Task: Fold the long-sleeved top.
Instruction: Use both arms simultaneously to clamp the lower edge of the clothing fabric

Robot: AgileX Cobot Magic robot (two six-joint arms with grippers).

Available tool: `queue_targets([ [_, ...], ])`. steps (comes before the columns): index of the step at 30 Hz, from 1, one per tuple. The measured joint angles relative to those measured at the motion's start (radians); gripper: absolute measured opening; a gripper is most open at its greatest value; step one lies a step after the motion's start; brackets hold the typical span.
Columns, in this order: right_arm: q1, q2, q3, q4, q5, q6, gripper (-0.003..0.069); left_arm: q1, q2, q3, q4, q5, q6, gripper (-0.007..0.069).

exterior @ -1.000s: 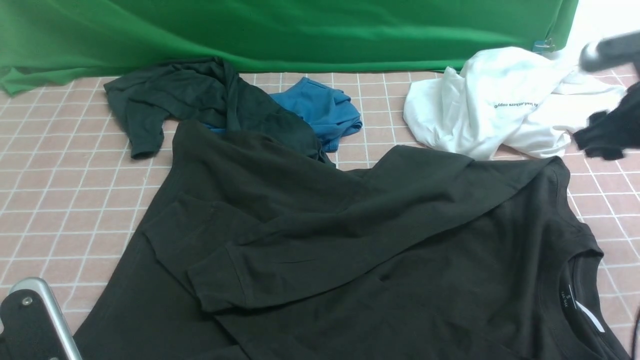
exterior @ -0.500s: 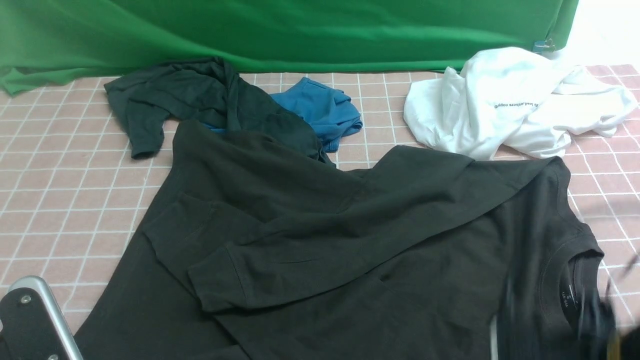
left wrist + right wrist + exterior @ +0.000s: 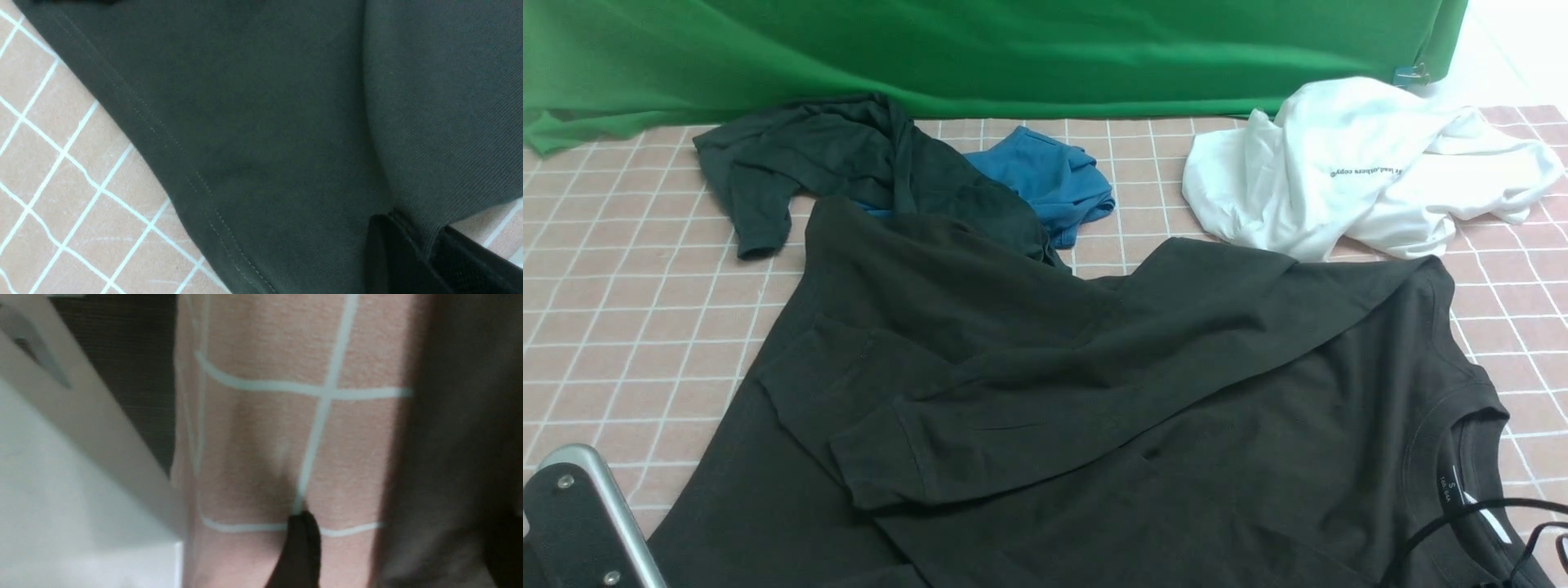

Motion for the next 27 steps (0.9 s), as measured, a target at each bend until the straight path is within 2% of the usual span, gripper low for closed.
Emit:
queue_targets([
  [4, 0.001, 0.0, 0.004, -0.024, -0.003, 0.011, 0.0558, 0.0, 0.0, 0.0, -0.008, -0.003, 0.0, 0.0036],
  [9, 0.001, 0.0, 0.006, -0.079, -0.027, 0.017, 0.0488, 0.0, 0.0, 0.0, -0.017, -0.003, 0.0, 0.0036],
  [21, 0.0, -0.002, 0.026, -0.096, -0.056, 0.008, 0.047, 0.0, 0.0, 0.0, -0.027, -0.003, 0.0, 0.0036],
  [25, -0.021, -0.002, 0.025, -0.09, -0.059, -0.01, 0.0384, 0.0, 0.0, 0.0, -0.03, -0.003, 0.0, 0.0036],
  [27, -0.026, -0.001, 0.022, -0.091, -0.059, -0.01, 0.0297, 0.0, 0.0, 0.0, -0.032, -0.003, 0.0, 0.0036],
])
